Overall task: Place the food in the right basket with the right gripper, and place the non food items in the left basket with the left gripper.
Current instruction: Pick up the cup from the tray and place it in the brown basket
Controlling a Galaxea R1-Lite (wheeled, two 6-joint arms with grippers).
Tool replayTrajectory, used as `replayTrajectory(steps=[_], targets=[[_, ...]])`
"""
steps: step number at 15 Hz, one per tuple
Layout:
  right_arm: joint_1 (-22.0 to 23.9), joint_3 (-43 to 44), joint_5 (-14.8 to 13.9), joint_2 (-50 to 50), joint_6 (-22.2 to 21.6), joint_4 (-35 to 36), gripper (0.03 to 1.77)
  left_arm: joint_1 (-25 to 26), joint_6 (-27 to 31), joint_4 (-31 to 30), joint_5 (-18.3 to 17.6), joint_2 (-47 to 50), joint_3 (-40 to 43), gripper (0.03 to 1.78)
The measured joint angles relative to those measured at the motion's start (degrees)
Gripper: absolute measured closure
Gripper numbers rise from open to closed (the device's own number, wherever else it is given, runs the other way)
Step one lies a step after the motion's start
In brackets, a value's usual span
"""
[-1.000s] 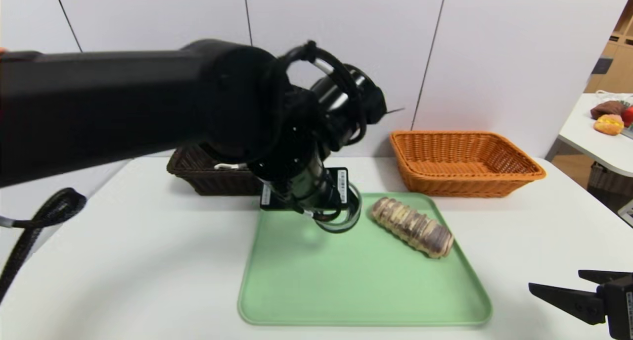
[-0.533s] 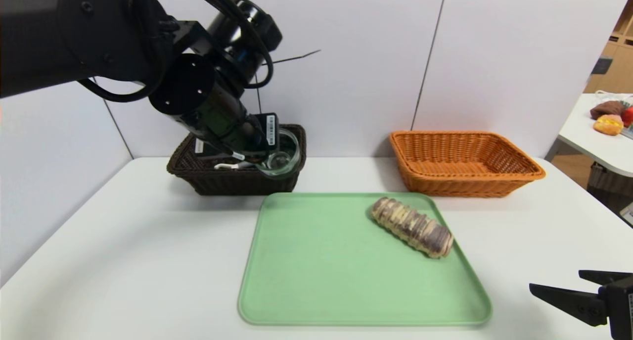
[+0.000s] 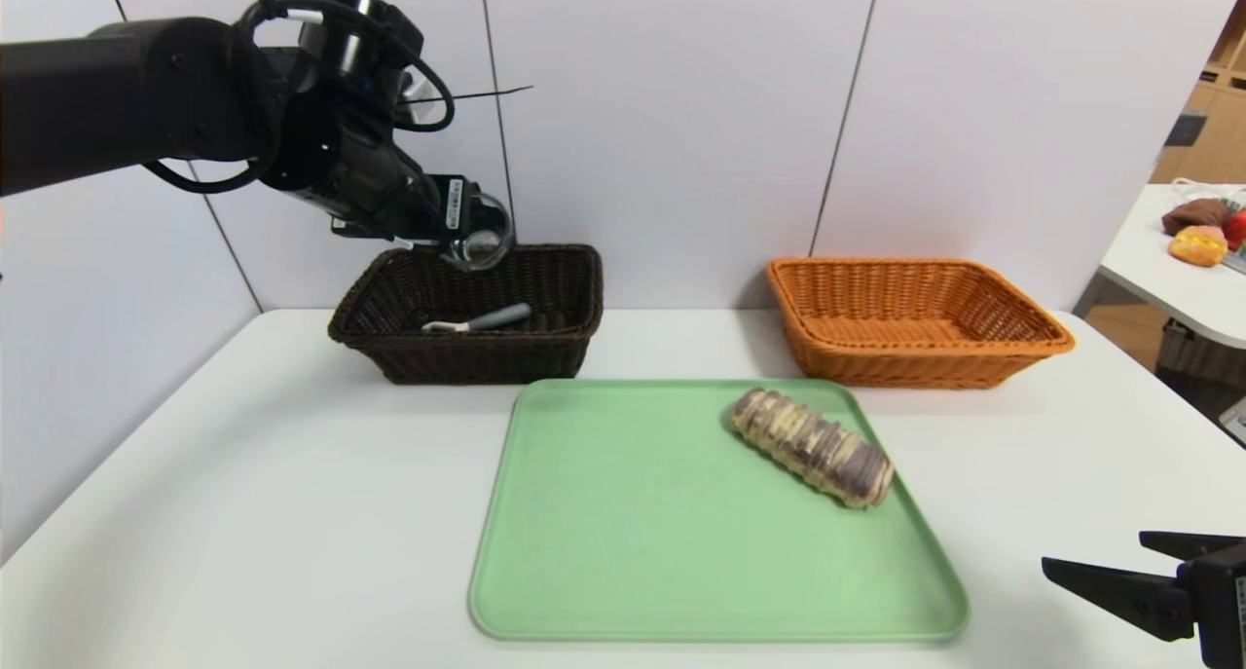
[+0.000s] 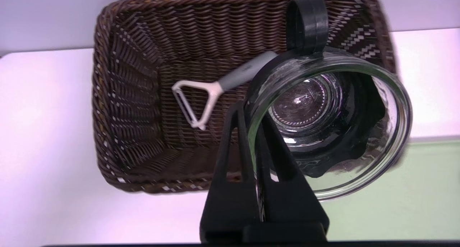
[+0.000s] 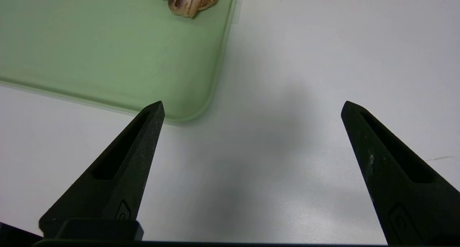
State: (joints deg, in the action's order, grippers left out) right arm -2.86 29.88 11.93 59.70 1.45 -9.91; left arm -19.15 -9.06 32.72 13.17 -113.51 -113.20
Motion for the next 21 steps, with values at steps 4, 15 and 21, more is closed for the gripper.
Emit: replayTrajectory(steps=[4,15,21], targets=[[0.0,-0.6,-0.1,-0.1,-0.2,0.0,0.1,4.0,2.9,-4.7,-0.2,-5.2,0.0,1.73],[0.0,-0.9,-0.2,-0.1,-0.1,0.0,0.1,9.5,3.9,-9.3,-0.1,-13.7,0.0,1.73],[0.4,-1.0,-0.1,-0.3,-0.1,0.0,0.1,9.5,3.9,-9.3,0.0,-14.6,0.0,0.94]])
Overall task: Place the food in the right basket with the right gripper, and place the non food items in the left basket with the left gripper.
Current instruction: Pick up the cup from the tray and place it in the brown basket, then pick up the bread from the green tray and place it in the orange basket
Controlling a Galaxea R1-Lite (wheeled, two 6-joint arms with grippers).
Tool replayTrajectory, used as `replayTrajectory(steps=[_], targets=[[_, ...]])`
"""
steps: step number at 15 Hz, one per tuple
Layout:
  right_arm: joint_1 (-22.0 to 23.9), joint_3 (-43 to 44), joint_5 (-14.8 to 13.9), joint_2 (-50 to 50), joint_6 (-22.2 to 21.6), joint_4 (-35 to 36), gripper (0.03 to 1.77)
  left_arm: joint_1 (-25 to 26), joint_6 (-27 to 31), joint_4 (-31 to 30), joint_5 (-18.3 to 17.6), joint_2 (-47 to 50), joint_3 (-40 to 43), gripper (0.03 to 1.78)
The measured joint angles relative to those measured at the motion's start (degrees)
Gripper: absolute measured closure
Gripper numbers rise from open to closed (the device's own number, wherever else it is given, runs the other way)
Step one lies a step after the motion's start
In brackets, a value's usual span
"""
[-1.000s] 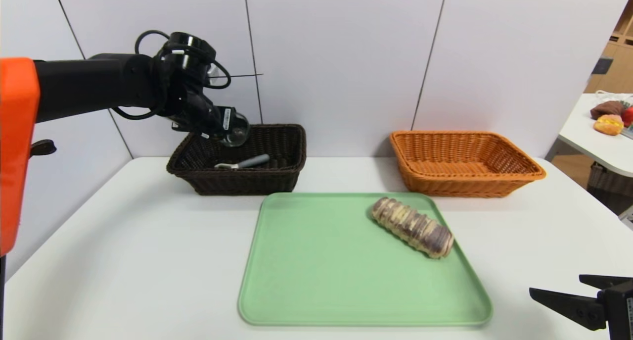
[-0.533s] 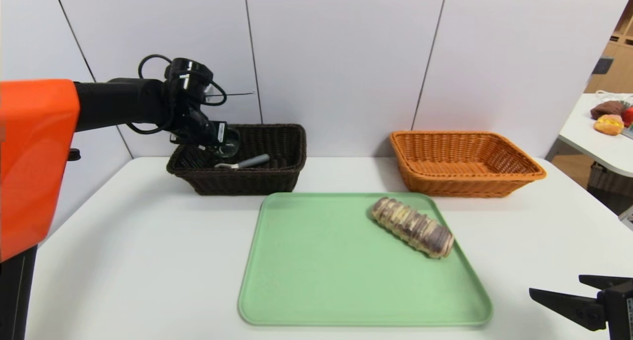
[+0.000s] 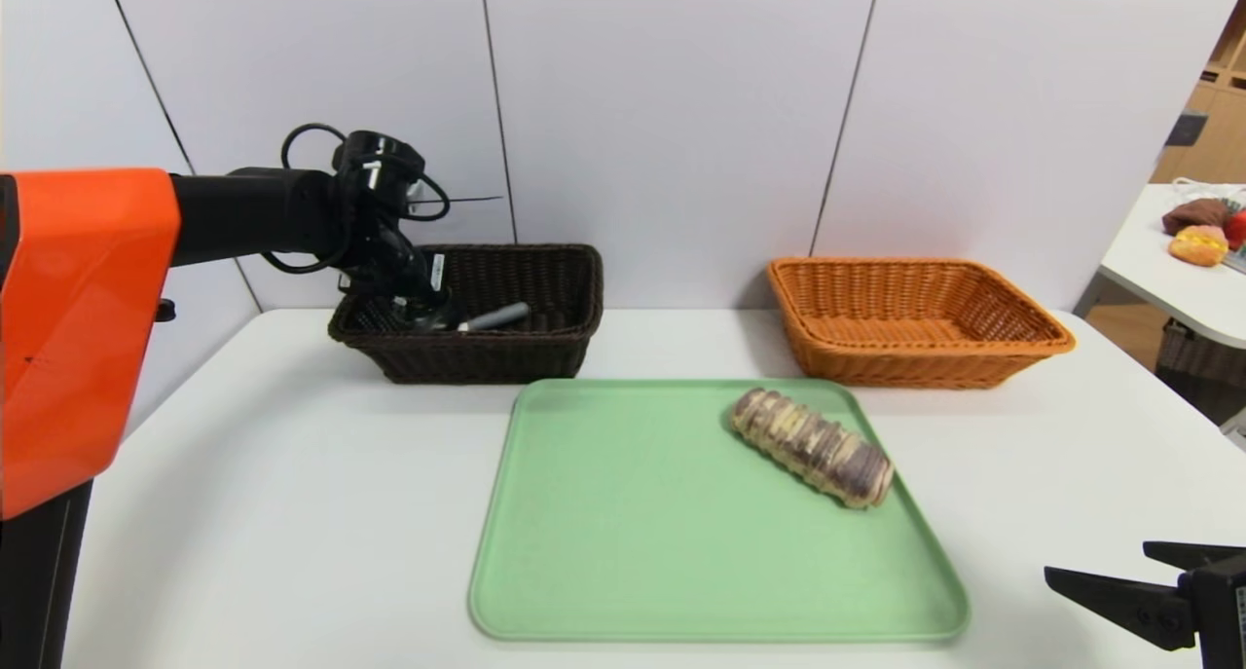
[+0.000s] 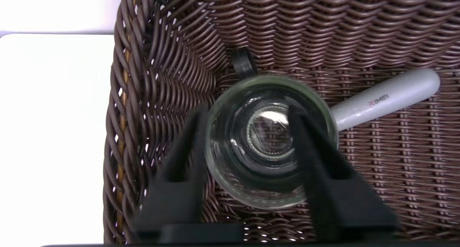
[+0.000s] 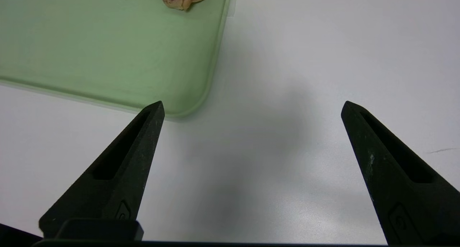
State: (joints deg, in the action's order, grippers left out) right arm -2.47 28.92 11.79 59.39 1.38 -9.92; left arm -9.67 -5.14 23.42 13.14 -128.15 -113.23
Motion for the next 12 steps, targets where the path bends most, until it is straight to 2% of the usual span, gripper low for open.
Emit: replayTrajectory(steps=[5,9,12], targets=[[0.4,0.2,0.0,-0.1,0.0,0.0,0.1,-0.1,0.0,0.3,0.0,2.9,0.0,0.55],[0.7,0.4,0.2,-0.1,0.0,0.1,0.1,-1.6,2.3,1.1,-0.2,9.5,0.0,0.37],[0.7,0.6,0.2,-0.4,0.0,0.1,0.1,-4.9,2.2,7.1,-0.3,15.4,0.1,0.29]])
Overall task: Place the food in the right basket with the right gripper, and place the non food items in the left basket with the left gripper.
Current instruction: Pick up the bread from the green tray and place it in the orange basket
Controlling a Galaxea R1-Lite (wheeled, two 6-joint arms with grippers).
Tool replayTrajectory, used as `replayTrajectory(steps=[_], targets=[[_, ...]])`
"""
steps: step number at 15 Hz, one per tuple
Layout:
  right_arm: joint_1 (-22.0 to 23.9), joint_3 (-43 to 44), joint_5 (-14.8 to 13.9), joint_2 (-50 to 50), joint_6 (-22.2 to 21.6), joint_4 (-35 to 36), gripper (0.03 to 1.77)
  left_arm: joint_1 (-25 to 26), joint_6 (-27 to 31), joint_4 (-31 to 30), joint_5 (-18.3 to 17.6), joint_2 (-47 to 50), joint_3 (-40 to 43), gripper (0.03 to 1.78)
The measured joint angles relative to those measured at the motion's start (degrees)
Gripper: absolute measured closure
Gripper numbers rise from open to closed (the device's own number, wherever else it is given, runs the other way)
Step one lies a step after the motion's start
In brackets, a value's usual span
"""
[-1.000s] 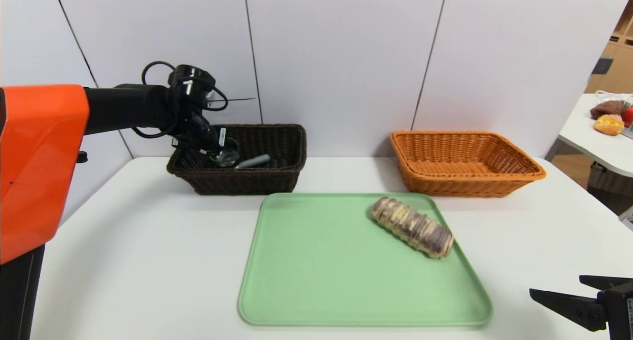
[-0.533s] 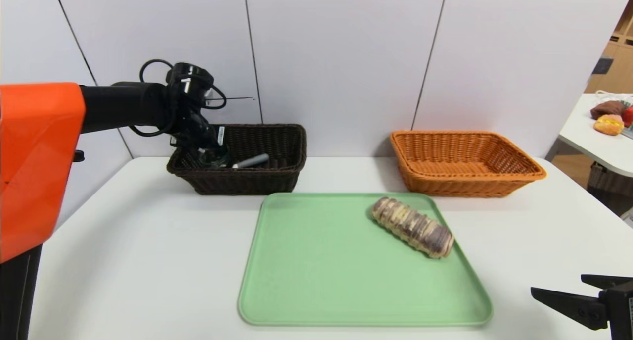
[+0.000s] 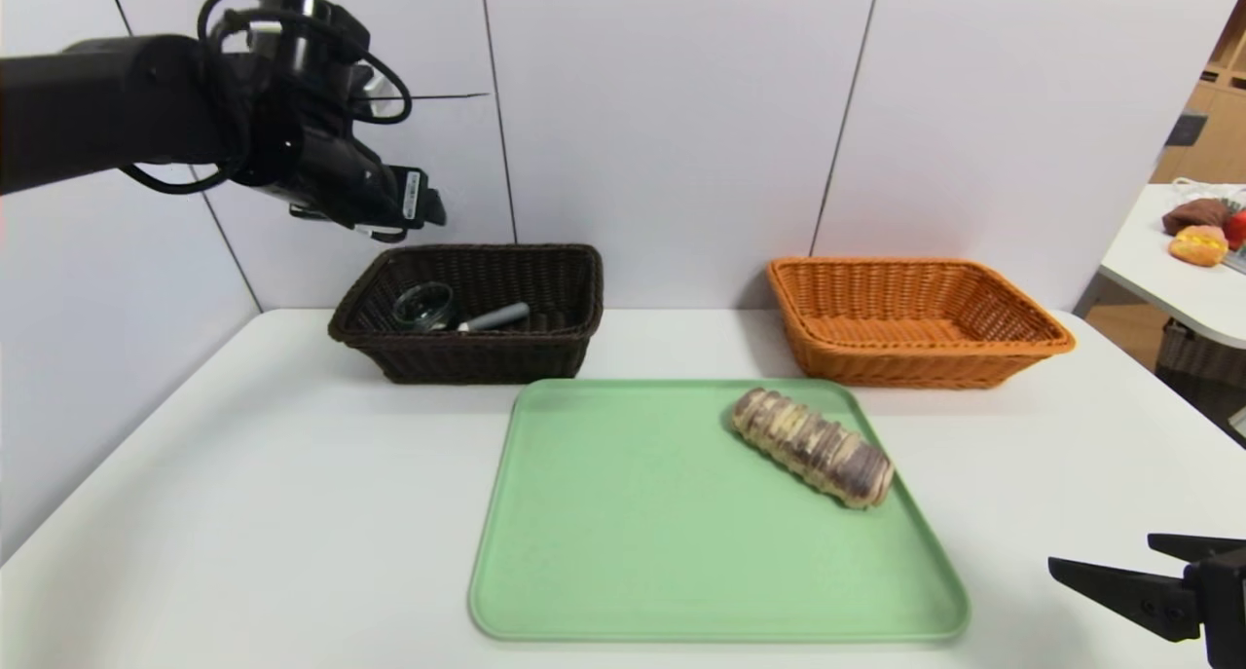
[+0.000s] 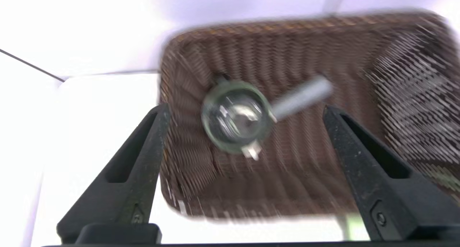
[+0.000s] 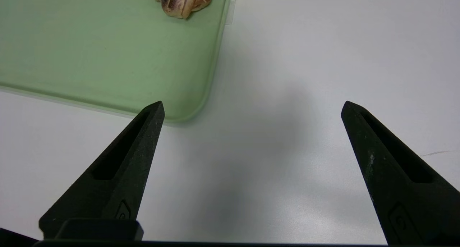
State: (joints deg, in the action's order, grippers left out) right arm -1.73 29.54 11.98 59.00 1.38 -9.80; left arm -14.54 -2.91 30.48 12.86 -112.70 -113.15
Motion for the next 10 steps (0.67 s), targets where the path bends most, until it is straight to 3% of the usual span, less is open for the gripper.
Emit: replayTrajectory(steps=[5,10], targets=[[0.0,0.5,0.0,-0.7,0.2,0.0,0.1,-8.9,-7.7,18.0,-2.3,8.4,3.9,0.2],[-0.5,1.1,0.3,-0.7,0.4,0.0,0.1,-15.6,-14.8,18.6,-5.2,13.9,18.7,0.16]])
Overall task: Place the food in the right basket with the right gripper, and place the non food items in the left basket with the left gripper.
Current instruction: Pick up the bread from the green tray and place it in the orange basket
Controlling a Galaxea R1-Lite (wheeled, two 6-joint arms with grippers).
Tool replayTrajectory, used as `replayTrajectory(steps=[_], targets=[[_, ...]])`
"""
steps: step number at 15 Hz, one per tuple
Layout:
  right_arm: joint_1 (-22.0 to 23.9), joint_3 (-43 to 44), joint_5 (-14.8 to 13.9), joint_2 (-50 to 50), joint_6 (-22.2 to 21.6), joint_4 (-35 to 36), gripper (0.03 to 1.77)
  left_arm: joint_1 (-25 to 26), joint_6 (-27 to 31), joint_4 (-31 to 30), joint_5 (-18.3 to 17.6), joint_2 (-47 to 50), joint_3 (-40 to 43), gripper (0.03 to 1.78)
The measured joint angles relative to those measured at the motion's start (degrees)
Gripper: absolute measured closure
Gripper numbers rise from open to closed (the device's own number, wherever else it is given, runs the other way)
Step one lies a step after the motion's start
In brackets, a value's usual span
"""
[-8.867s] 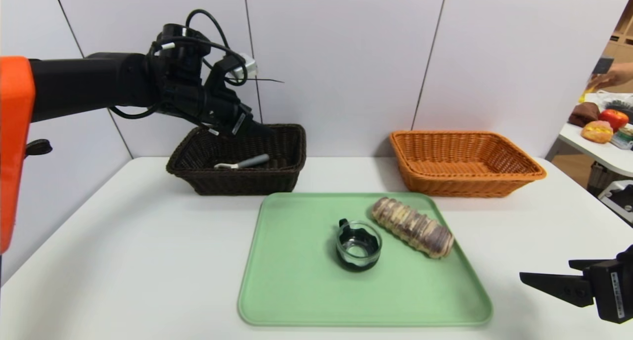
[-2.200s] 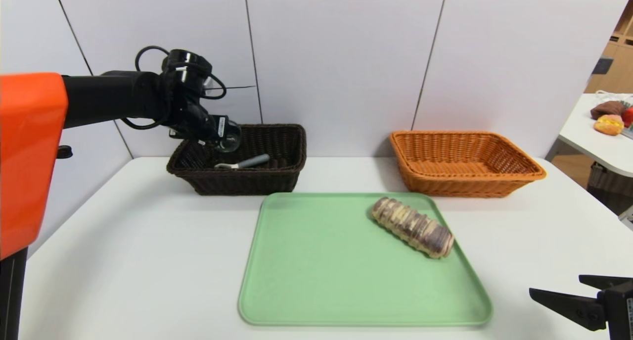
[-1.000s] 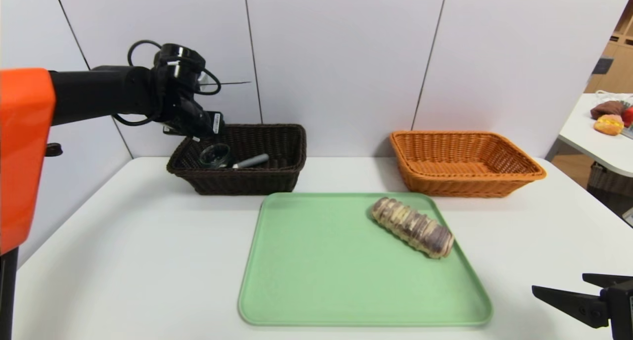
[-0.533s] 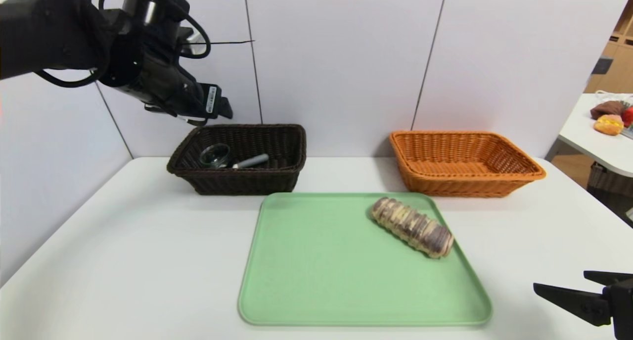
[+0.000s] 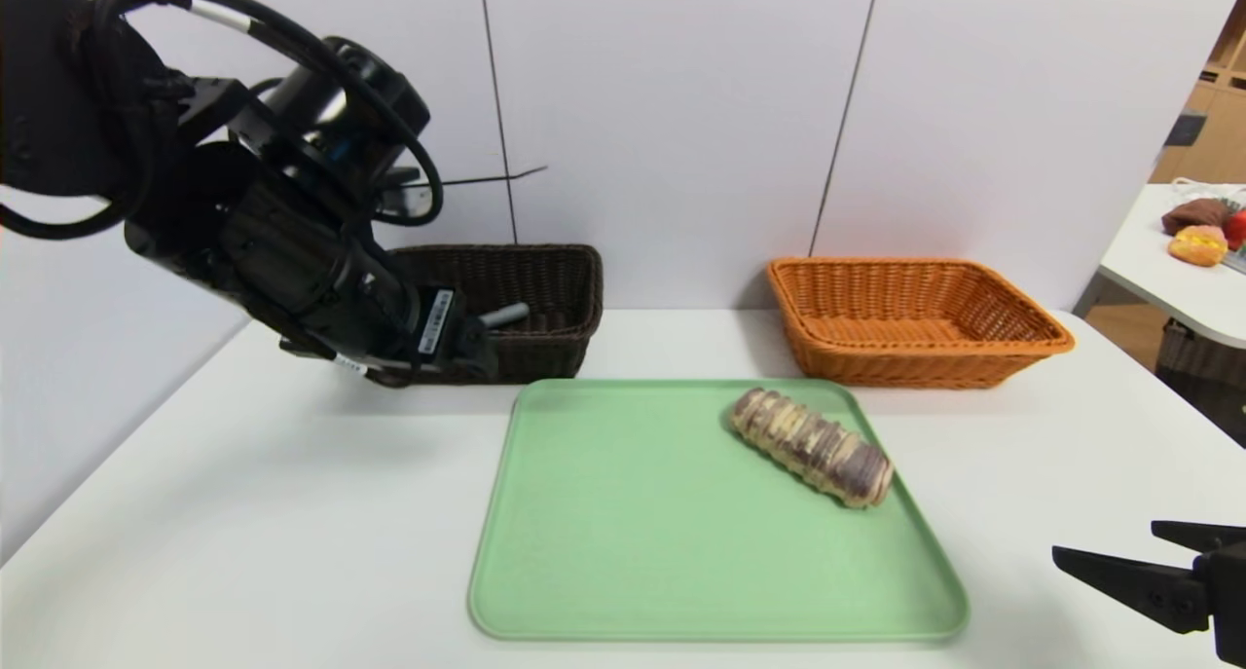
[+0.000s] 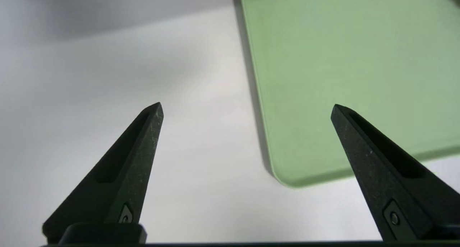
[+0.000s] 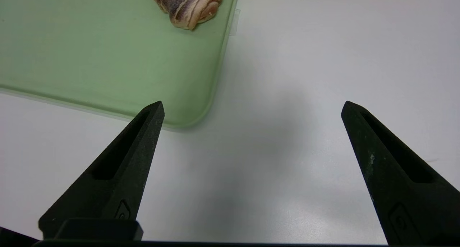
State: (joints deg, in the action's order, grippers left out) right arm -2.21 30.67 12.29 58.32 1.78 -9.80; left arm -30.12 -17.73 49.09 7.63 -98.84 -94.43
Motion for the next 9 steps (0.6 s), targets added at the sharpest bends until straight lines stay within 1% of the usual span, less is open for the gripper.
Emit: replayTrajectory(steps=[2,4,7,9], targets=[[-0.2,0.8,1.0,0.4,0.1,0.0,0.09,-3.1,-2.5,-1.7,-2.1,1.7,4.9,0.14],[-1.0,2.3,2.2,1.6,0.3,0.0,0.09,-6.3,-3.1,-4.8,-5.7,2.9,8.2,0.14],[-4.2,5.4,2.2,4.8,0.4,2.0,0.09,-8.2,-2.3,-11.3,-11.8,3.6,10.9,0.13],[-7.6,7.3,1.7,7.8,0.5,4.2,0.09,-9.1,0.1,-15.0,-13.4,3.9,13.0,0.12]])
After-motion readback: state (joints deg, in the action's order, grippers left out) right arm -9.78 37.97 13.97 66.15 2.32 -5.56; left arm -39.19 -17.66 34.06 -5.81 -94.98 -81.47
